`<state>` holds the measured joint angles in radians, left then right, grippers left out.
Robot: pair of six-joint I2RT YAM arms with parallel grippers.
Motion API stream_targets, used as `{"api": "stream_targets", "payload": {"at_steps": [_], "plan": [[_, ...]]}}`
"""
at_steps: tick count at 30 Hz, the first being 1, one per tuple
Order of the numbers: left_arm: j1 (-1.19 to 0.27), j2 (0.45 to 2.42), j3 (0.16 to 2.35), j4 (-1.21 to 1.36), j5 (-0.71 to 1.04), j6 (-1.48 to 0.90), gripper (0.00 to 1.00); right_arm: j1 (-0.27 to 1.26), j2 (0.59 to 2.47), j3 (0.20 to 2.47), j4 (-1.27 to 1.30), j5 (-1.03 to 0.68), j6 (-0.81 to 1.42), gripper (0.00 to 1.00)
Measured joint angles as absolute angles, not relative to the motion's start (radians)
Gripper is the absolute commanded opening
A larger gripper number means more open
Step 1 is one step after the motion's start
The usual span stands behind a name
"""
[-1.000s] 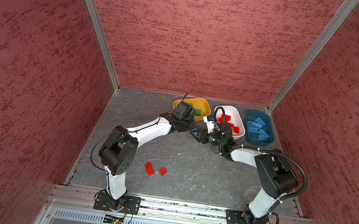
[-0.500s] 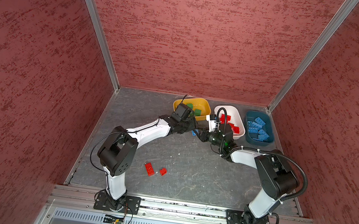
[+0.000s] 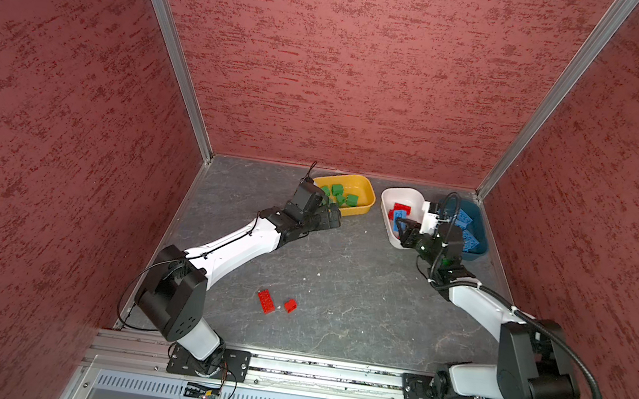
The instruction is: Sort the legos into containers by color
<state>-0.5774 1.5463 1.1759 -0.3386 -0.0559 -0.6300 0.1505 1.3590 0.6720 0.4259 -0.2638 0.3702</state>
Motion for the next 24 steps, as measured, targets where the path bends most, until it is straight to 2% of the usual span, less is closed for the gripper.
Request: {"api": "stream_targets", "payload": {"at_steps": [5,11,18,24], "plan": [[-0.578,1.494,1.069,-0.408,-0.063,-0.592,1.00,0.000,1.330,0.704,0.275,-0.195,0.315,0.00],[-0.580,1.445,0.982,-0.531,-0.074,-0.599,0.99,-0.151,1.407,0.814,0.133,-0.194,0.270,0.00],[-0.617,1.388,0.938,-0.659,-0.104,-0.663,0.99,-0.215,1.591,0.974,0.012,-0.187,0.202,0.00],[-0.659,1.382,0.932,-0.743,-0.097,-0.710,1.00,-0.229,1.789,1.188,-0.098,-0.112,0.136,0.06]]}}
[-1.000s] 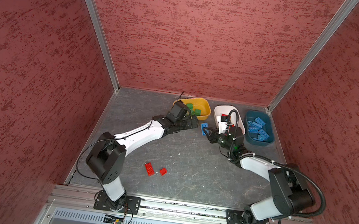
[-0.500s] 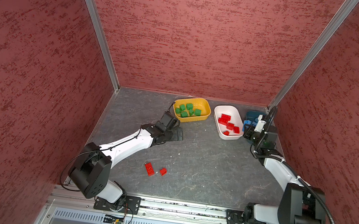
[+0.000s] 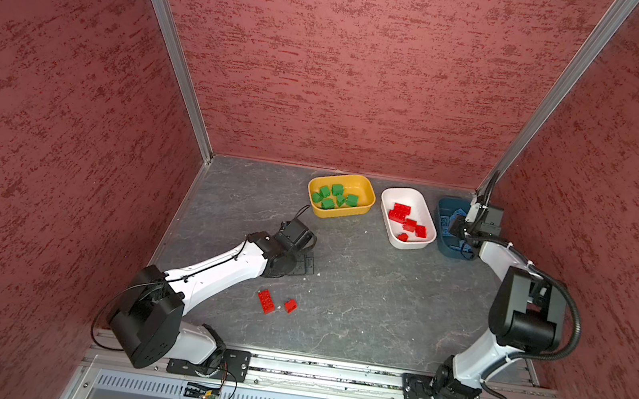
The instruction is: Sort the legos into containers by color
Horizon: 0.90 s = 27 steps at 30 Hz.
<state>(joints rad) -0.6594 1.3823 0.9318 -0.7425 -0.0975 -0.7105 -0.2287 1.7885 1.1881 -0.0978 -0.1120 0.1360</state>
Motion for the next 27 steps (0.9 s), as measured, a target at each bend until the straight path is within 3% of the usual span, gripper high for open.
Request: {"api": "stream_targets", "payload": {"at_steps": [5,9,13,14,27], "plan": [[-0.700,1.400,0.914,-0.771,-0.079,-0.754,1.00,-0.231,1.937,1.361,-0.154,-0.088,0.112,0.15],[-0.732,1.437,0.913,-0.784,-0.077,-0.781,0.99,-0.231,2.033,1.489,-0.198,-0.091,0.120,0.57],[-0.772,1.474,0.913,-0.813,-0.081,-0.815,0.95,-0.231,2.030,1.505,-0.224,-0.097,0.142,0.79],[-0.782,1.478,0.912,-0.820,-0.081,-0.823,0.95,-0.231,2.024,1.499,-0.223,-0.099,0.143,0.98],[-0.842,1.520,0.877,-0.826,-0.059,-0.796,0.76,-0.231,1.696,1.243,-0.183,-0.146,0.192,0.99]]}}
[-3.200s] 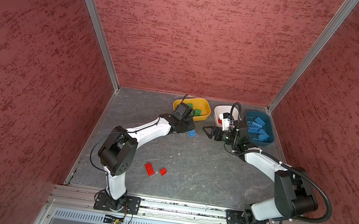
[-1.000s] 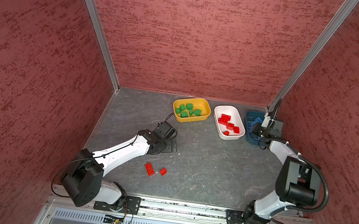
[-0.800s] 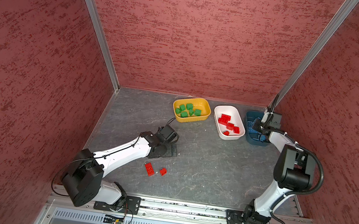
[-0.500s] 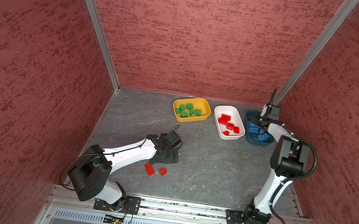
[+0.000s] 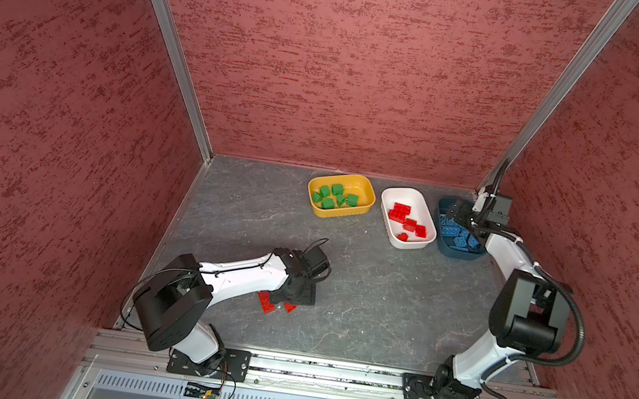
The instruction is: Sort the legos into containers by color
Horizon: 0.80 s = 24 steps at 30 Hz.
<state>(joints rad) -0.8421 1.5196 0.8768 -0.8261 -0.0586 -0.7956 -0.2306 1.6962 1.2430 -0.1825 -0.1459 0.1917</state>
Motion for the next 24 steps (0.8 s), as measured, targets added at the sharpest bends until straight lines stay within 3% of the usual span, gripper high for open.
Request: {"api": "stream_targets", "payload": {"at_steps": [10,24], "plan": [[-0.862,1.528,0.832,-0.822,-0.017,-0.667,0.61,-0.229,1.631,1.169,-0.139,-0.215,0.246,0.99],[-0.894,1.594,0.871,-0.806,-0.022,-0.628,0.21,-0.212,1.589,1.146,-0.124,-0.279,0.278,0.99]]}}
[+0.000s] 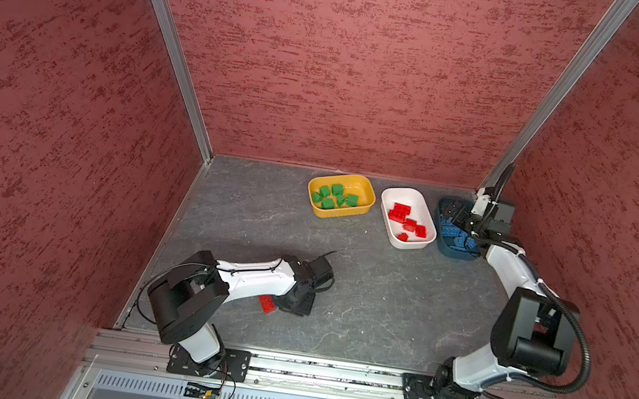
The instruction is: Sort the legos into containers by color
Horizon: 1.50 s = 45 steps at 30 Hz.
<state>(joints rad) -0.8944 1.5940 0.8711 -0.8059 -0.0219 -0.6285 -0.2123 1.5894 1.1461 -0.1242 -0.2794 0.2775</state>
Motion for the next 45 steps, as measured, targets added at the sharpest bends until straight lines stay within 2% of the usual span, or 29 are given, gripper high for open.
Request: {"api": "stream_targets", "payload": {"at_steps": [6,12,21,28,29,30,32,34,36,40,45], "plan": [[-0.900,1.611,0.932,-0.808,-0.033,-0.621,0.17,-0.204,1.545,1.088,-0.119,-0.289,0.289,0.99],[-0.898,1.677,1.133,-0.760,-0.024,-0.567,0.17,-0.198,1.471,1.003,-0.114,-0.297,0.314,0.99],[-0.873,2.032,1.644,-0.558,0.101,-0.485,0.18,-0.197,1.366,0.863,-0.050,-0.297,0.404,0.99],[-0.849,2.317,2.046,-0.460,0.218,-0.470,0.23,-0.197,1.329,0.821,-0.033,-0.306,0.438,0.99],[-0.845,2.352,2.095,-0.451,0.232,-0.471,0.25,-0.197,1.328,0.821,-0.034,-0.310,0.438,0.99],[-0.841,2.391,2.150,-0.448,0.243,-0.474,0.34,-0.197,1.326,0.821,-0.034,-0.313,0.438,0.99],[-0.831,2.458,2.247,-0.454,0.252,-0.487,0.59,-0.197,1.325,0.821,-0.035,-0.318,0.438,0.99],[-0.818,2.522,2.338,-0.473,0.255,-0.507,0.77,-0.197,1.322,0.821,-0.035,-0.326,0.438,0.99],[-0.803,2.537,2.355,-0.500,0.260,-0.521,0.84,-0.197,1.316,0.821,-0.035,-0.334,0.439,0.99],[-0.778,2.505,2.304,-0.518,0.265,-0.515,0.89,-0.197,1.305,0.820,-0.035,-0.344,0.439,0.99],[-0.776,2.273,1.983,-0.508,0.242,-0.516,0.98,-0.191,1.305,0.812,-0.032,-0.356,0.446,0.99]]}}
